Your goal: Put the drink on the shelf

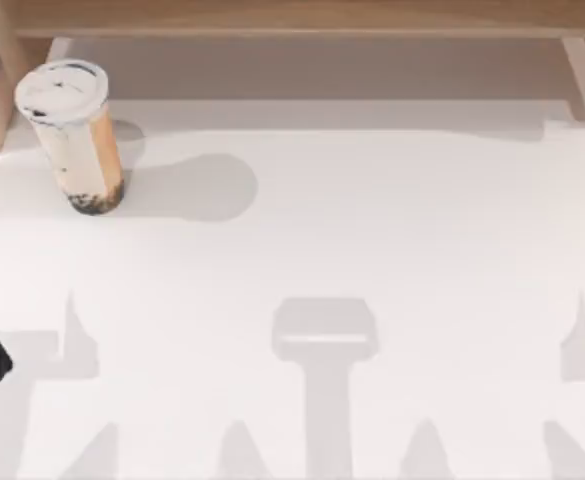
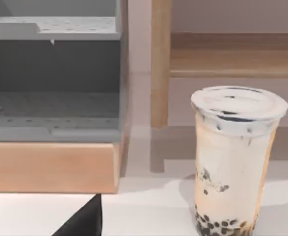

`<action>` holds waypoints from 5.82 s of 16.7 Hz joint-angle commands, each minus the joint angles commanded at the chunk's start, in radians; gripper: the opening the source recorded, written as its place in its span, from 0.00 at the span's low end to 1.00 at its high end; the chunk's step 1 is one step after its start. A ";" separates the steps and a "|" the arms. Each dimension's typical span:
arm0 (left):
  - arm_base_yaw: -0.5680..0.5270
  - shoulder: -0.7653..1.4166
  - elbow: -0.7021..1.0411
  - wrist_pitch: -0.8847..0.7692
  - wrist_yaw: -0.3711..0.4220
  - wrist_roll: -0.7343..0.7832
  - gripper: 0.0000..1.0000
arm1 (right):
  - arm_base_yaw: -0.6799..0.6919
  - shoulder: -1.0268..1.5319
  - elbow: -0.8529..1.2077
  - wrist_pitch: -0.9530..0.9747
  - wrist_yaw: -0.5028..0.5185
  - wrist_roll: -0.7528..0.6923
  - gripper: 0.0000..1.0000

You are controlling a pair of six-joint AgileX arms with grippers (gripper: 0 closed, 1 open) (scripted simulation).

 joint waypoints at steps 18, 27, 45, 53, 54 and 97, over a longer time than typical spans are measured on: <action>-0.138 1.240 0.227 0.966 -0.099 -0.014 1.00 | 0.000 0.000 0.000 0.000 0.000 0.000 1.00; -0.206 1.930 0.345 1.480 -0.158 -0.015 1.00 | 0.000 0.000 0.000 0.000 0.000 0.000 1.00; -0.176 2.134 0.656 1.384 -0.125 -0.012 1.00 | 0.000 0.000 0.000 0.000 0.000 0.000 1.00; -0.172 2.149 0.689 1.363 -0.120 -0.012 0.85 | 0.000 0.000 0.000 0.000 0.000 0.000 1.00; -0.172 2.149 0.689 1.363 -0.120 -0.012 0.77 | 0.000 0.000 0.000 0.000 0.000 0.000 1.00; -0.550 1.978 1.041 0.917 -0.254 -0.034 0.00 | 0.000 0.000 0.000 0.000 0.000 0.000 1.00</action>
